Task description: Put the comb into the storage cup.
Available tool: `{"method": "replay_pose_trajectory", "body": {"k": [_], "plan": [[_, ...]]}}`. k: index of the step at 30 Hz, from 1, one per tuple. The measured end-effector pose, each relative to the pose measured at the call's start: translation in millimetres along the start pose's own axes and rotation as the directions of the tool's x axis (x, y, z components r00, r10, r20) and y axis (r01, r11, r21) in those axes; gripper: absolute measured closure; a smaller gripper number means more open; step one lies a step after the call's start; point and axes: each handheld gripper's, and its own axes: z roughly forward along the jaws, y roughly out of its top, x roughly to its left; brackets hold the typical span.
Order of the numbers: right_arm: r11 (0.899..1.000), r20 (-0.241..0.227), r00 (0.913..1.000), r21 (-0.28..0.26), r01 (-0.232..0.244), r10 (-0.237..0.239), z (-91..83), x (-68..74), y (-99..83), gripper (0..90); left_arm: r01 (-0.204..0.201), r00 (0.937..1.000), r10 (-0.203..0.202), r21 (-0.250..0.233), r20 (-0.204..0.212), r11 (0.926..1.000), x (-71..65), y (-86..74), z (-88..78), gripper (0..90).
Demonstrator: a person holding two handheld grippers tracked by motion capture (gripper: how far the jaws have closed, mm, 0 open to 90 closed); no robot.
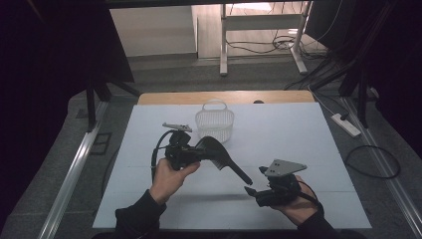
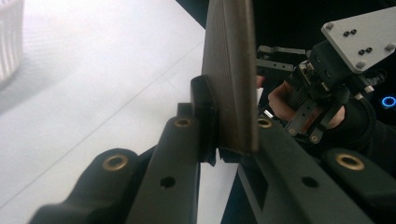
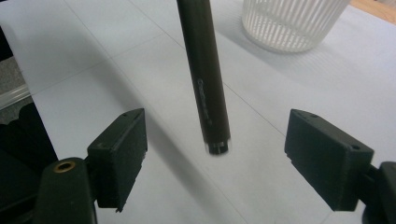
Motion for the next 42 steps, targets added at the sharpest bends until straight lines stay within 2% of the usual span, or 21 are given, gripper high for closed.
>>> {"method": "replay_pose_trajectory", "body": {"k": [4,10,15,23,29,42], "plan": [[1.000,0.003,0.9998,-0.003,-0.021,0.021,-4.6,-4.7,-2.7,19.2,-0.017,0.9993,0.017,-0.005,-0.033,0.9998,0.6,1.9,-3.0,87.3],[0.999,0.009,0.9989,0.000,-0.047,0.047,-11.9,-11.1,-7.2,16.7,-0.021,0.9979,0.020,-0.012,-0.061,0.9997,4.2,4.2,-8.2,87.3],[0.998,0.013,0.9985,0.026,-0.054,0.053,-15.8,-13.8,-12.0,12.7,-0.018,0.9970,0.016,-0.023,-0.076,0.9996,7.9,7.6,-14.3,87.2],[0.998,0.030,0.9979,0.027,-0.058,0.057,-24.4,-16.8,-17.8,8.1,-0.009,0.9952,0.005,-0.041,-0.098,0.9991,12.2,13.6,-23.8,87.2],[0.997,0.063,0.9961,0.049,-0.065,0.062,-31.3,-18.6,-25.5,4.9,-0.009,0.9928,0.004,-0.048,-0.120,0.9988,16.6,19.2,-31.5,87.3],[0.992,0.104,0.9891,0.054,-0.110,0.104,-47.5,-26.5,-44.5,1.8,-0.012,0.9895,0.001,-0.070,-0.145,0.9975,19.3,35.7,-46.9,87.3]]}}
